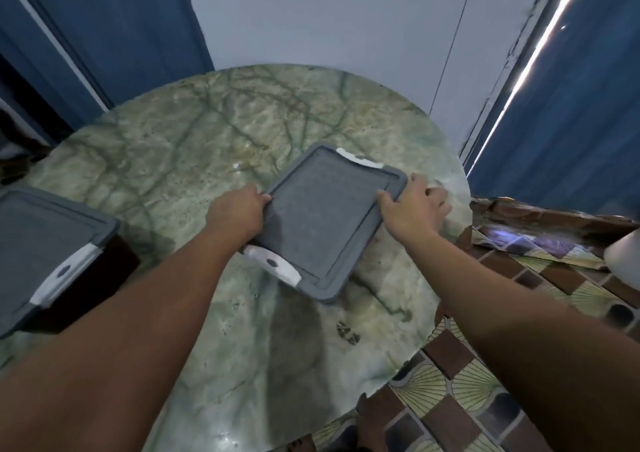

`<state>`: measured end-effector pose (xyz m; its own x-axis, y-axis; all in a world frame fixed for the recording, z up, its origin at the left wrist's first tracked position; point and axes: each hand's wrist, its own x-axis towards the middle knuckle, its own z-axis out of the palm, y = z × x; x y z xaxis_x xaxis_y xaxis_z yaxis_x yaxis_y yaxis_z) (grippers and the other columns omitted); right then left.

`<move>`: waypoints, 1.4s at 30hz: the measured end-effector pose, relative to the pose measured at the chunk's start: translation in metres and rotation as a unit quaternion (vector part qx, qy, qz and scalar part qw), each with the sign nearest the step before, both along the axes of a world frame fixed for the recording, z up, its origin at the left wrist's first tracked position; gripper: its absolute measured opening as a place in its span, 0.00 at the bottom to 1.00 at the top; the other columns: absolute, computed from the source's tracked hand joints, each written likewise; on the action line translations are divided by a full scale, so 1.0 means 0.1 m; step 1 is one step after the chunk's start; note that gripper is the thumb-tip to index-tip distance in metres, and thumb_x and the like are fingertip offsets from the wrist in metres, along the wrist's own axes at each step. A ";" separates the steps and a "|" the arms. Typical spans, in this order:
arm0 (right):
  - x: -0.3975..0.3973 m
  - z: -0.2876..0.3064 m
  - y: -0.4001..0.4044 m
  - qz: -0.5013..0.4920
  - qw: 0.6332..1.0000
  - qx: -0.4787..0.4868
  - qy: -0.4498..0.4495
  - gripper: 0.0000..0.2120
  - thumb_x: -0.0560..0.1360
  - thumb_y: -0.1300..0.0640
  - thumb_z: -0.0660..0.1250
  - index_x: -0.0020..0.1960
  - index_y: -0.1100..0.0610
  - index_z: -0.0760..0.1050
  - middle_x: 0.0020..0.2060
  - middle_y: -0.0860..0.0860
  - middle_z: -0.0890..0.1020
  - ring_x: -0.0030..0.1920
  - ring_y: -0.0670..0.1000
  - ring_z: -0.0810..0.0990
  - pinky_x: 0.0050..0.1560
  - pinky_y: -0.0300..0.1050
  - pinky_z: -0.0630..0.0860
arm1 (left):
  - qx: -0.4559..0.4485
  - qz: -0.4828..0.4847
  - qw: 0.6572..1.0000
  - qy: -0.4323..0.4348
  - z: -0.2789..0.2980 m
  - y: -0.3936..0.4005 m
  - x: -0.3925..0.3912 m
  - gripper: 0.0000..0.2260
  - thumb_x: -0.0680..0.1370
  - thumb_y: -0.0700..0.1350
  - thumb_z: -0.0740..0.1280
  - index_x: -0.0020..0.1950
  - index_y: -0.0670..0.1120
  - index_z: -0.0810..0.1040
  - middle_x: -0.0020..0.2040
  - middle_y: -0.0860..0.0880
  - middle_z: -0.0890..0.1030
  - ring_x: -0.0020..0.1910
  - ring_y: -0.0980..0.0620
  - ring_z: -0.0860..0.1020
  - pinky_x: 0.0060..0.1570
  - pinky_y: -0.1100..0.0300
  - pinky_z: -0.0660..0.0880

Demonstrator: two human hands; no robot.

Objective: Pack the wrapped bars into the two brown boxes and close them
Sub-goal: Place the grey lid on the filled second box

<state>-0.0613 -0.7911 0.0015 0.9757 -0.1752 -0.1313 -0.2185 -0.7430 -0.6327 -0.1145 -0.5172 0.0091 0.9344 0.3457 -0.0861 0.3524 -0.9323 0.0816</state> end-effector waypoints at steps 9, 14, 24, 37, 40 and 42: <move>-0.11 -0.16 0.49 0.079 0.974 0.205 0.056 0.15 0.83 0.43 0.59 0.50 0.55 0.72 0.48 0.54 0.80 0.54 0.59 0.79 0.56 0.55 0.76 | -0.256 0.161 0.953 -0.015 -0.09 0.05 -0.34 0.16 0.84 0.52 0.55 0.59 0.41 0.72 0.54 0.38 0.78 0.47 0.40 0.79 0.32 0.54 0.76; -0.05 -0.21 0.51 0.114 0.983 0.142 0.034 0.16 0.85 0.45 0.56 0.56 0.58 0.69 0.50 0.56 0.79 0.52 0.59 0.79 0.51 0.52 0.73 | -0.388 0.235 0.885 -0.102 -0.12 -0.06 -0.25 0.16 0.83 0.52 0.57 0.64 0.41 0.66 0.56 0.42 0.74 0.52 0.42 0.75 0.48 0.48 0.74; 0.09 -0.23 0.56 0.168 0.982 0.090 0.013 0.15 0.86 0.47 0.54 0.62 0.58 0.66 0.50 0.56 0.78 0.50 0.60 0.79 0.53 0.56 0.77 | -0.284 0.233 0.918 -0.151 -0.25 -0.13 -0.15 0.13 0.86 0.52 0.51 0.55 0.43 0.64 0.37 0.49 0.68 0.37 0.47 0.70 0.43 0.52 0.65; 0.61 -0.26 0.89 0.153 0.984 0.095 0.005 0.14 0.86 0.47 0.53 0.60 0.57 0.66 0.51 0.56 0.78 0.50 0.58 0.79 0.52 0.55 0.76 | -0.268 0.225 0.926 -0.141 -0.21 0.16 0.39 0.17 0.87 0.51 0.51 0.63 0.39 0.68 0.46 0.43 0.72 0.42 0.44 0.71 0.44 0.52 0.64; 0.81 -0.28 0.97 0.146 0.985 0.091 -0.006 0.13 0.86 0.47 0.54 0.58 0.56 0.66 0.51 0.56 0.78 0.50 0.58 0.78 0.52 0.54 0.75 | -0.278 0.224 0.923 -0.145 -0.23 0.26 0.60 0.17 0.87 0.51 0.52 0.64 0.39 0.69 0.53 0.40 0.76 0.49 0.41 0.74 0.46 0.53 0.65; 0.93 -0.29 1.03 0.142 0.986 0.088 -0.011 0.13 0.86 0.47 0.53 0.58 0.56 0.66 0.51 0.56 0.78 0.52 0.60 0.79 0.54 0.56 0.76 | -0.280 0.220 0.923 -0.147 -0.24 0.31 0.74 0.17 0.87 0.51 0.52 0.64 0.39 0.69 0.58 0.38 0.77 0.53 0.39 0.76 0.46 0.53 0.64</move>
